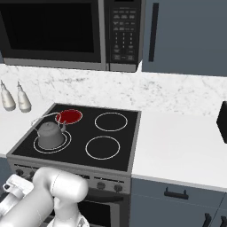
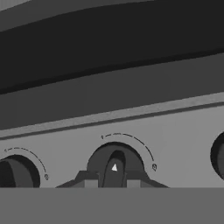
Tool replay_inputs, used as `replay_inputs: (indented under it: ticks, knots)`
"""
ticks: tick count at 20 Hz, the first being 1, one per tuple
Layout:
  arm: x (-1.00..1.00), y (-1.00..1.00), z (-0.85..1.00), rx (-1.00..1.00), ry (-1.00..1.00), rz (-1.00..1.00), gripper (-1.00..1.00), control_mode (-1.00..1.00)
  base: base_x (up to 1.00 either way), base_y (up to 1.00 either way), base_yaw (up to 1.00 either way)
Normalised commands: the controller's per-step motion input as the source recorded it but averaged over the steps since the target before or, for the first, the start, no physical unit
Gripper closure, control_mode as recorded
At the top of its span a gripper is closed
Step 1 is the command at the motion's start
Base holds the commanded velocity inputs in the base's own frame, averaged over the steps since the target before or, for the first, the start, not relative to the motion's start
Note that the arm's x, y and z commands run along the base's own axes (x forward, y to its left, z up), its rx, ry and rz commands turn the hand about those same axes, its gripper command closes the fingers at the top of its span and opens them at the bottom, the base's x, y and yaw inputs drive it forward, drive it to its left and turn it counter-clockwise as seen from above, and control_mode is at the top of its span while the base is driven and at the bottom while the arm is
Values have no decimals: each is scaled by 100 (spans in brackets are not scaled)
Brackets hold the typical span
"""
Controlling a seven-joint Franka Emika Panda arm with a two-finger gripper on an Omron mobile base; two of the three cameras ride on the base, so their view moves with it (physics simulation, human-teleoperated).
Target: Turn off the rear left burner of the stove.
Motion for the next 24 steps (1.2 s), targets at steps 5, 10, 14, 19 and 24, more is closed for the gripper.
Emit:
replay_inputs:
  ticks: [5, 10, 14, 19, 24]
  knots:
    - [16, 0, 23, 29, 0, -3, 100, -100, 0, 0, 0]
    - [10, 0, 27, 44, 0, -7, 100, -100, 0, 0, 0]
    - [16, 0, 26, 48, 0, -12, 100, -100, 0, 0, 0]
    - [21, 0, 25, 52, 0, -15, 100, -100, 0, 0, 0]
    - [25, 0, 26, 54, 0, -18, 100, -100, 0, 0, 0]
